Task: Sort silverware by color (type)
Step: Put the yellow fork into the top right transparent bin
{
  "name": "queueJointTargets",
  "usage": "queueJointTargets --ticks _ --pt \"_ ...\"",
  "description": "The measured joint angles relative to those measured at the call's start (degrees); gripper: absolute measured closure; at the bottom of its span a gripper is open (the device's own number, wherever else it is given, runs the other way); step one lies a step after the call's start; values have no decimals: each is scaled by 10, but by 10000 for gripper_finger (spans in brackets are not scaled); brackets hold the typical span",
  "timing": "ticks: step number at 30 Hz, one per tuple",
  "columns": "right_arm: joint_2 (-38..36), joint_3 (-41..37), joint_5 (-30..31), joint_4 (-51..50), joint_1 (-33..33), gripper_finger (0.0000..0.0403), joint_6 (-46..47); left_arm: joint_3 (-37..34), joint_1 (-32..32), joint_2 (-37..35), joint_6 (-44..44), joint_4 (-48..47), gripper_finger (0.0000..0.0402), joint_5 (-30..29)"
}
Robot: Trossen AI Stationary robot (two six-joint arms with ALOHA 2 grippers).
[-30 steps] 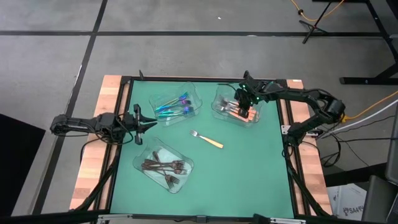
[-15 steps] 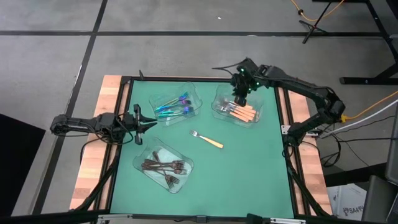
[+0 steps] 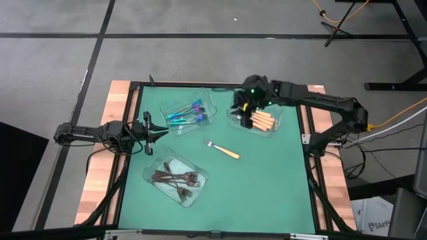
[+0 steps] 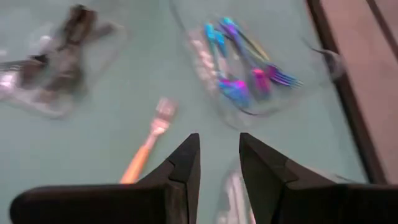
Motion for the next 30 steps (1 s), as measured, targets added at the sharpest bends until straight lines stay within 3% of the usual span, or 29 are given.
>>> queueJointTargets --ticks 6,15,30 --pt "9 0 5 9 75 303 35 0 0 0 0 0 348 0" --pt "71 0 81 35 163 303 69 0 0 0 0 0 348 0" --pt "221 0 91 70 186 303 94 0 0 0 0 0 348 0"
